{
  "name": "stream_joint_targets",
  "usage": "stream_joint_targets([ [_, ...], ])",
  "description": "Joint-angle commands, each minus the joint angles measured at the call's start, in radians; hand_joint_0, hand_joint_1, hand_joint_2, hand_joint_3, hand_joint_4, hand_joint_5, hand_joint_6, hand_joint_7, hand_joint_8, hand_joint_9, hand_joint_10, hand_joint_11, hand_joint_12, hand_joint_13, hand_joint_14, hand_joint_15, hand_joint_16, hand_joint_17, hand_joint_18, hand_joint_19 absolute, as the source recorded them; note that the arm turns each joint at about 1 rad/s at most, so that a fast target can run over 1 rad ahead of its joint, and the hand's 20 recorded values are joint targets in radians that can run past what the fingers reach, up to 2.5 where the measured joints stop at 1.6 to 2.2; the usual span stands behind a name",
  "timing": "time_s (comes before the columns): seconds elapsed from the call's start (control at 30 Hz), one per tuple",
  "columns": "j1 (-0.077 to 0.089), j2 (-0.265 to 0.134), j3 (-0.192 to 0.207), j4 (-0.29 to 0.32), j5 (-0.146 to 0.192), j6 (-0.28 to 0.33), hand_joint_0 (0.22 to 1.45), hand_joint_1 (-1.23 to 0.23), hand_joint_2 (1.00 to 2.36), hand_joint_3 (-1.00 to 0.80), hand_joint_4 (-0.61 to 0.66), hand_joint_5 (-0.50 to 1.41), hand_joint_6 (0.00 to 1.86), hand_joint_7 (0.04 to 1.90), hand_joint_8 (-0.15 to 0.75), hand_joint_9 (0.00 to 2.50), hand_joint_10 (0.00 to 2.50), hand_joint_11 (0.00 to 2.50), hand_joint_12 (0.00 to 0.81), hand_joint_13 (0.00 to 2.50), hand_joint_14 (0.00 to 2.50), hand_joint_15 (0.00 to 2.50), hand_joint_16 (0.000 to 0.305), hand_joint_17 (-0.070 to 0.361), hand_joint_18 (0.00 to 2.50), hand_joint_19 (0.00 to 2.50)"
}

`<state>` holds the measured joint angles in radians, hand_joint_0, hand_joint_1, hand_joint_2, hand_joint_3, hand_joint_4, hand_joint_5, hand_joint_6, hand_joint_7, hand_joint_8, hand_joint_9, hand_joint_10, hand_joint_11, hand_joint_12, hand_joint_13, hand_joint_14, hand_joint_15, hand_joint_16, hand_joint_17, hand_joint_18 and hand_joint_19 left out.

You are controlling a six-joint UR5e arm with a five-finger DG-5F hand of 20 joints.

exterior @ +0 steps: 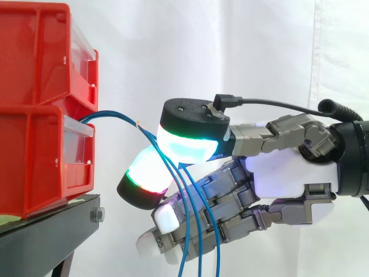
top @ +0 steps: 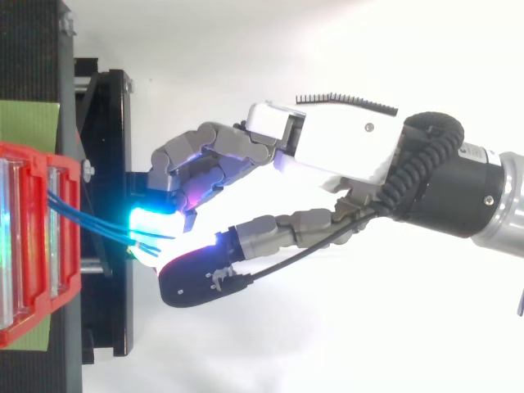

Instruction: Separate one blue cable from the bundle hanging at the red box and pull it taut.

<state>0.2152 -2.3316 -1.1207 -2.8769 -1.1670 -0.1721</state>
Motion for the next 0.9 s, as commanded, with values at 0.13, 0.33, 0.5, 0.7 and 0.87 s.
stream_joint_targets([
  [0.13,0.000,0.005,0.027,-0.124,0.000,0.020,0.74,-0.83,1.00,-0.50,0.10,-0.23,0.90,0.92,0.268,0.78,0.02,0.73,0.283,0.58,0.01,0.20,0.031,0.070,0.40,0.21],
  [0.33,-0.002,0.028,0.029,-0.159,0.000,0.023,0.75,-0.85,1.00,-0.50,0.12,-0.22,0.90,0.93,0.262,0.80,0.02,0.72,0.274,0.59,0.01,0.22,0.030,0.068,0.42,0.21],
  [0.5,0.000,0.034,0.027,-0.159,0.000,0.025,0.72,-0.83,1.00,-0.50,0.15,-0.22,0.90,0.98,0.273,0.82,0.02,0.73,0.273,0.60,0.01,0.23,0.030,0.068,0.42,0.23],
  [0.7,0.000,0.032,0.027,-0.153,0.000,0.022,0.68,-0.79,1.00,-0.50,0.15,-0.22,0.90,1.00,0.283,0.94,0.02,1.00,0.274,0.64,0.01,0.27,0.030,0.067,0.43,0.25],
  [0.87,0.000,0.034,0.027,-0.140,0.013,0.020,0.66,-0.76,1.00,-0.50,0.15,-0.22,0.89,0.96,0.281,0.98,0.02,1.09,0.279,0.66,0.01,0.30,0.029,0.066,0.43,0.25],
])
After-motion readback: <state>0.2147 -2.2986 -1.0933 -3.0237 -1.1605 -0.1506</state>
